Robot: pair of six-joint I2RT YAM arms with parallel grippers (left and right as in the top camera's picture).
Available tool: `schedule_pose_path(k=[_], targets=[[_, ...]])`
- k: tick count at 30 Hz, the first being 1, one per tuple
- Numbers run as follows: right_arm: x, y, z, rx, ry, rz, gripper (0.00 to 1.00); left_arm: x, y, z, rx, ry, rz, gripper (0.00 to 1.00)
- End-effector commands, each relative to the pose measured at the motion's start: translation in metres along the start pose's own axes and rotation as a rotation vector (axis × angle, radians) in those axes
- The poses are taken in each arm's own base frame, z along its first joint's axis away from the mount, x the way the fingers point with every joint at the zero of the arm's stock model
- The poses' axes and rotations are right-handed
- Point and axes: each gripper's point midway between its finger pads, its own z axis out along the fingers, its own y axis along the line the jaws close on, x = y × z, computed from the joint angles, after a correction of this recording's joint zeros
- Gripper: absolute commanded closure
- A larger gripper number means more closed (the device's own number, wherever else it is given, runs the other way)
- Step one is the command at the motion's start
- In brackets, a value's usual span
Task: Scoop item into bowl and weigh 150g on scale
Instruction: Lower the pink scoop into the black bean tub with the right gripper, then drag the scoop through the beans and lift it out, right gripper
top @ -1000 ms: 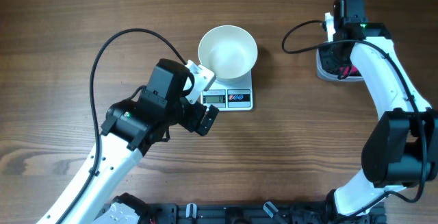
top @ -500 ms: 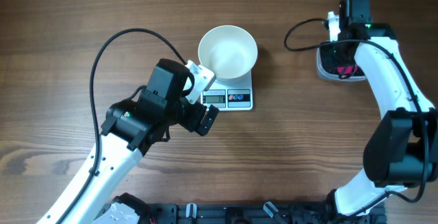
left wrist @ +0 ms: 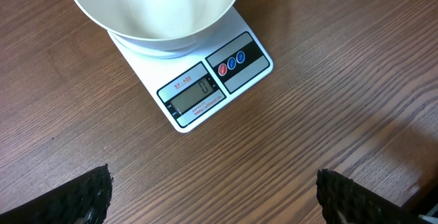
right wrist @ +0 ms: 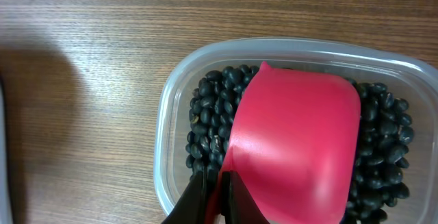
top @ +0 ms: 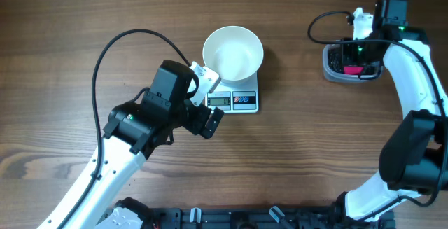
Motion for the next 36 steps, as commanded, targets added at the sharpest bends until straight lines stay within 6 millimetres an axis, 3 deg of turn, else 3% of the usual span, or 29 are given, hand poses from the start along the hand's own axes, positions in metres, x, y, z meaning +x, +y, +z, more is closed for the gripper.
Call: schedule_pose_path(k=[1,8,22,32,36], targets=[[0.007,0.027,0.011,-0.195,0.011,-0.004,0.96,-0.005,-0.001,-0.006,0.009,-0.025,0.013,0.0],[0.007,0.026,0.011,-0.198,0.008,-0.006,0.96,-0.005,-0.001,-0.006,0.009,-0.025,0.013,0.0],[0.014,0.0,-0.002,-0.285,-0.007,0.089,0.96,-0.005,-0.001,-0.006,0.009,-0.025,0.013,0.0],[0.006,0.002,-0.011,-0.301,-0.03,0.085,0.96,-0.005,-0.001,-0.006,0.009,-0.025,0.013,0.0],[0.004,-0.006,-0.02,-0.286,-0.048,0.096,0.96,-0.005,-0.001,-0.006,0.009,-0.025,0.013,0.0]])
